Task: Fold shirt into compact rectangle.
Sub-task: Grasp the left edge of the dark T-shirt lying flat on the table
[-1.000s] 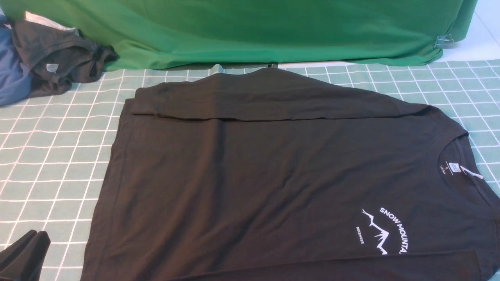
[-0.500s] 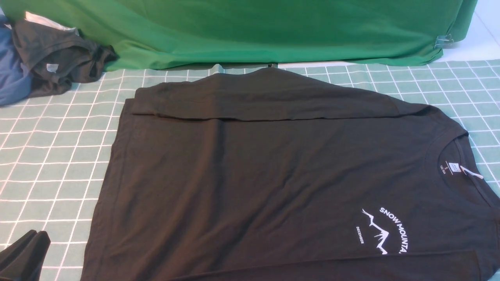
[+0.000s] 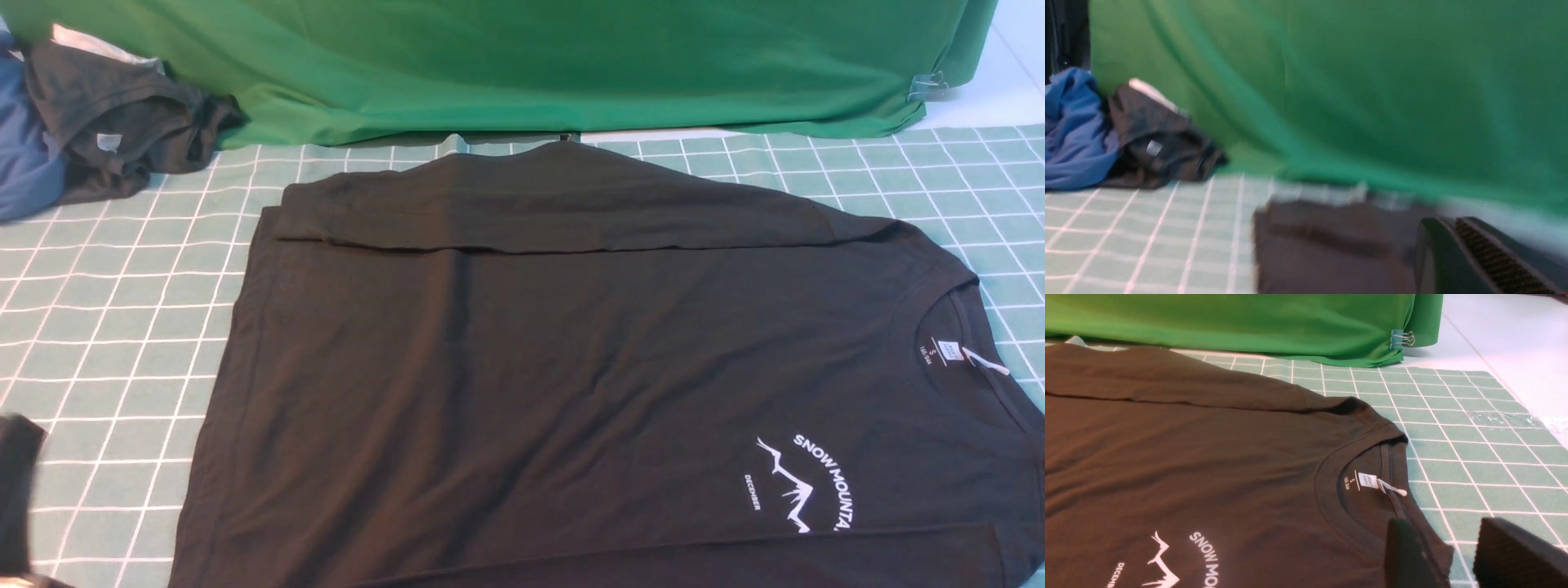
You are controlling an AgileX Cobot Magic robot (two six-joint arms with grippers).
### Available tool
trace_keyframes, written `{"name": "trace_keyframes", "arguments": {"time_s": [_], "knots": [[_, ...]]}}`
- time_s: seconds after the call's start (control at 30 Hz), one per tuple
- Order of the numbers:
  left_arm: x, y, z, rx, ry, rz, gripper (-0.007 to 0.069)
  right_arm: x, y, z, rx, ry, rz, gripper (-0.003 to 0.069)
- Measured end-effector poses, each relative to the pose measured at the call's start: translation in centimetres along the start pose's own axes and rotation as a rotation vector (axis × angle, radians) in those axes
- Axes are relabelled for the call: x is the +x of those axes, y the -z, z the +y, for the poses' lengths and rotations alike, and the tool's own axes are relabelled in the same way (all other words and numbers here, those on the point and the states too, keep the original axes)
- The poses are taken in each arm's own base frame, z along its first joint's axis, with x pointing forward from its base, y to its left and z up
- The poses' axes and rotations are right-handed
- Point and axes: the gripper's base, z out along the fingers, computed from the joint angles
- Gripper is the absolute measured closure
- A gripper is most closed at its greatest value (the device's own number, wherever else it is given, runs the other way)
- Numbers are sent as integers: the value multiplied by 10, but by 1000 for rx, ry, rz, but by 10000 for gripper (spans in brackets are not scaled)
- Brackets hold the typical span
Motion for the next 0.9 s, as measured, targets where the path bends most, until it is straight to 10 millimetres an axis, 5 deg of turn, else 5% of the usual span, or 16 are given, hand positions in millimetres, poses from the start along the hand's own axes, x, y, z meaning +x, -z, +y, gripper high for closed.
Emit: {"name": "trace_keyframes", "arguments": {"time_s": [0.3,0.43,0.53,0.7,0.9], "knots": [[-29,5,9,-25,440,-347,610,-10,1,0,-3,-102,-109,417],[-53,11,4,52,542,-504,610,-23,3,-2,-24,-373,-259,417],[-94,15,-18,159,511,-490,610,-28,4,-4,-53,-588,-315,417],[-135,-13,-53,111,376,-19,610,-30,5,-4,-71,-692,-336,417],[-95,-73,-56,-44,126,772,610,-37,8,-6,-88,-729,-415,420]]}}
